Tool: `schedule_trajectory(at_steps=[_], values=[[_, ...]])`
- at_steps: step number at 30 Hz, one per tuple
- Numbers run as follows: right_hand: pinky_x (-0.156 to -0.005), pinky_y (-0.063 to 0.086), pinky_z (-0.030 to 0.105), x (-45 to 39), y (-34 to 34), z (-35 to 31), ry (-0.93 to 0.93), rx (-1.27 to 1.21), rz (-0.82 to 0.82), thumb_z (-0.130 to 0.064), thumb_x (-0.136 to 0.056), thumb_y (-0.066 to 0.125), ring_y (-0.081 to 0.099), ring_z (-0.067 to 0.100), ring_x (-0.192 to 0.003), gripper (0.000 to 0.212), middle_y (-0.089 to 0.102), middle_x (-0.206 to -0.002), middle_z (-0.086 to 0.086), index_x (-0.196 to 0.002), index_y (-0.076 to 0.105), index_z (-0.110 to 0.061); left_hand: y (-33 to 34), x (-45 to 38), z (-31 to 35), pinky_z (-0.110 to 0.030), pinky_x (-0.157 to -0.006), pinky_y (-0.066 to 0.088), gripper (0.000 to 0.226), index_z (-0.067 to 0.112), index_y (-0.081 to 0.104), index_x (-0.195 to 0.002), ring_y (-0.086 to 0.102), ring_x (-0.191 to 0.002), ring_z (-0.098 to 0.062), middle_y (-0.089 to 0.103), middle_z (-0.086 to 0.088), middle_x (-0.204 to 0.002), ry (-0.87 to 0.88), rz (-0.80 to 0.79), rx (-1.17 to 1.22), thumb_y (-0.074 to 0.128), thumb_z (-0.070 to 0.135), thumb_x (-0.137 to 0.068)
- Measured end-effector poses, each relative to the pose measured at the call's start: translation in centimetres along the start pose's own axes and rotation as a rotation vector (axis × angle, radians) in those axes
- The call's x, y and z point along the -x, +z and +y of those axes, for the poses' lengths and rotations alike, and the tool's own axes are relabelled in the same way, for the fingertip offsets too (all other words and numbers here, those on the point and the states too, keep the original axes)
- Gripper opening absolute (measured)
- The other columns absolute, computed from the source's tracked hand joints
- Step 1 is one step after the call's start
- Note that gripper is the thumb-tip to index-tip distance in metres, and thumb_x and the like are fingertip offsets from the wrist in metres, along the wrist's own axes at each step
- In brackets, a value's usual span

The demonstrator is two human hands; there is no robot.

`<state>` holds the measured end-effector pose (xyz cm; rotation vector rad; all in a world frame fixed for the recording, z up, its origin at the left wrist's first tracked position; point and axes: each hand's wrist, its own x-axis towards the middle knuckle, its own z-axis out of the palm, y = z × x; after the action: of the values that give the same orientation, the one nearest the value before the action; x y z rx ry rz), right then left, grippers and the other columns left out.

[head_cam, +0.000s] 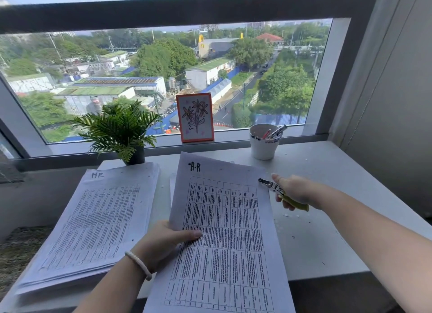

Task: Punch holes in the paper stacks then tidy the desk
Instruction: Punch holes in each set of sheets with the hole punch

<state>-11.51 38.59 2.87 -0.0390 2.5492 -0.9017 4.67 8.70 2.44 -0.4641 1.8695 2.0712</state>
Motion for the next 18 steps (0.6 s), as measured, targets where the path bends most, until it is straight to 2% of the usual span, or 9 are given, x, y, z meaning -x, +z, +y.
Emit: schedule_trajectory(at_steps=[8, 10, 11, 12, 13, 15, 16, 18], values=[[-0.063, 0.042, 0.033, 0.4, 0.4, 0.4, -0.033, 0.015, 0.068, -0.053, -0.099, 0.024, 0.054, 0.023, -0.052, 0.067, 0.06, -0.057, 0.008, -0.07, 0.062, -0.008, -0.8, -0.5, -0.2, -0.042, -0.078, 0.057, 0.045, -0.012, 0.061, -0.106, 0.067, -0.094, -0.041, 0.067, -0.03, -0.102, -0.046, -0.021, -0.004, 0.08, 0.0, -0.067], [-0.066, 0.044, 0.033, 0.5, 0.4, 0.3, -0.062, 0.069, 0.108, -0.049, -0.1, 0.023, 0.055, 0.023, -0.052, 0.063, 0.061, -0.057, 0.005, -0.069, 0.061, -0.009, -1.1, -0.9, 0.9, -0.037, -0.071, 0.057, 0.053, -0.008, 0.059, -0.11, 0.069, -0.088, -0.035, 0.067, -0.027, -0.103, -0.022, 0.012, -0.07, 0.084, 0.005, -0.065], [-0.067, 0.044, 0.033, 0.5, 0.4, 0.3, -0.071, 0.106, 0.128, -0.048, -0.1, 0.023, 0.055, 0.022, -0.054, 0.062, 0.062, -0.059, 0.004, -0.069, 0.061, -0.011, -1.3, -1.4, 1.7, -0.033, -0.066, 0.056, 0.059, -0.001, 0.056, -0.117, 0.069, -0.084, -0.03, 0.067, -0.022, -0.104, 0.019, 0.079, -0.142, 0.084, 0.008, -0.065], [-0.069, 0.044, 0.032, 0.5, 0.4, 0.2, -0.074, 0.152, 0.148, -0.047, -0.1, 0.022, 0.057, 0.022, -0.058, 0.061, 0.063, -0.062, 0.004, -0.069, 0.06, -0.012, -1.4, -2.0, 2.8, -0.031, -0.066, 0.055, 0.066, 0.01, 0.05, -0.125, 0.066, -0.085, -0.025, 0.065, -0.018, -0.109, 0.079, 0.174, -0.242, 0.083, 0.012, -0.068], [-0.072, 0.045, 0.032, 0.6, 0.5, 0.1, -0.074, 0.207, 0.167, -0.047, -0.1, 0.021, 0.059, 0.024, -0.064, 0.059, 0.065, -0.067, 0.004, -0.071, 0.061, -0.014, -1.4, -2.7, 4.1, -0.033, -0.073, 0.054, 0.079, 0.014, 0.041, -0.137, 0.063, -0.092, -0.024, 0.061, -0.014, -0.116, 0.155, 0.281, -0.37, 0.083, 0.016, -0.069], [-0.081, 0.044, 0.033, 0.6, 0.9, -0.1, -0.101, 0.331, 0.227, -0.046, -0.1, 0.019, 0.062, 0.027, -0.085, 0.056, 0.069, -0.087, 0.007, -0.081, 0.062, -0.016, -0.4, -4.3, 6.8, -0.038, -0.095, 0.047, 0.09, 0.018, 0.03, -0.145, 0.054, -0.113, -0.024, 0.051, -0.01, -0.131, 0.366, 0.393, -0.725, 0.081, 0.029, -0.072], [-0.085, 0.043, 0.034, 0.7, 1.2, -0.3, -0.123, 0.381, 0.253, -0.046, -0.1, 0.018, 0.06, 0.028, -0.094, 0.054, 0.069, -0.098, 0.008, -0.085, 0.061, -0.018, 0.6, -5.2, 8.1, -0.038, -0.103, 0.042, 0.089, 0.02, 0.029, -0.146, 0.048, -0.121, -0.022, 0.046, -0.006, -0.137, 0.472, 0.375, -0.931, 0.079, 0.034, -0.073], [-0.09, 0.041, 0.035, 1.2, 1.7, -0.6, -0.171, 0.444, 0.273, -0.043, -0.102, 0.017, 0.057, 0.029, -0.105, 0.05, 0.065, -0.113, 0.008, -0.091, 0.06, -0.02, 3.6, -6.9, 10.2, -0.041, -0.112, 0.031, 0.083, 0.027, 0.029, -0.146, 0.039, -0.132, -0.017, 0.04, 0.002, -0.145, 0.585, 0.23, -1.297, 0.072, 0.043, -0.078]])
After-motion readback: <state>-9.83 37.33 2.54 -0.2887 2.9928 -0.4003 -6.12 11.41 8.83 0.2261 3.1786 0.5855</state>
